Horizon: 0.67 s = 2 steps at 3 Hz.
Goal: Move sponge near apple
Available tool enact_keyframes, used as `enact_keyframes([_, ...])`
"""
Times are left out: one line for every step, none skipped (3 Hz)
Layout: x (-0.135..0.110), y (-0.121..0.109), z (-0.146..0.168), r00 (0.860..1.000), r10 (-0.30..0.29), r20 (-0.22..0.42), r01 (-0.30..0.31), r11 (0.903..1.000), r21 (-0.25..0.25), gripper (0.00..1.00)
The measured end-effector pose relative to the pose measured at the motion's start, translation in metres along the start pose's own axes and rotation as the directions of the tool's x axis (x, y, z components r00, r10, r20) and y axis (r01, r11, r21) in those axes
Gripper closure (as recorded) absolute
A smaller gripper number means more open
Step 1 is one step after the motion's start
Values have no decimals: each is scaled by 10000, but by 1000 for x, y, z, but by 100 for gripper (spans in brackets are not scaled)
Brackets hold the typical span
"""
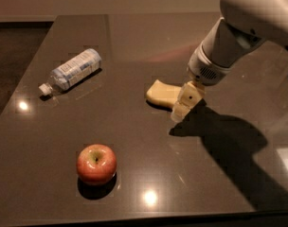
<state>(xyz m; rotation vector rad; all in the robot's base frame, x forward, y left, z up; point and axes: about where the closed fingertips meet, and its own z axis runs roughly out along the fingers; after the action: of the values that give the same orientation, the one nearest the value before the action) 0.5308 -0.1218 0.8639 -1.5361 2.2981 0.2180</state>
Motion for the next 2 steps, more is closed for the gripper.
enact_keyframes([-7, 4, 17, 9999, -108, -51, 106, 9992, -394, 26])
enact_keyframes([-10, 6, 21, 9998, -197, -59, 193, 9983, -547, 49])
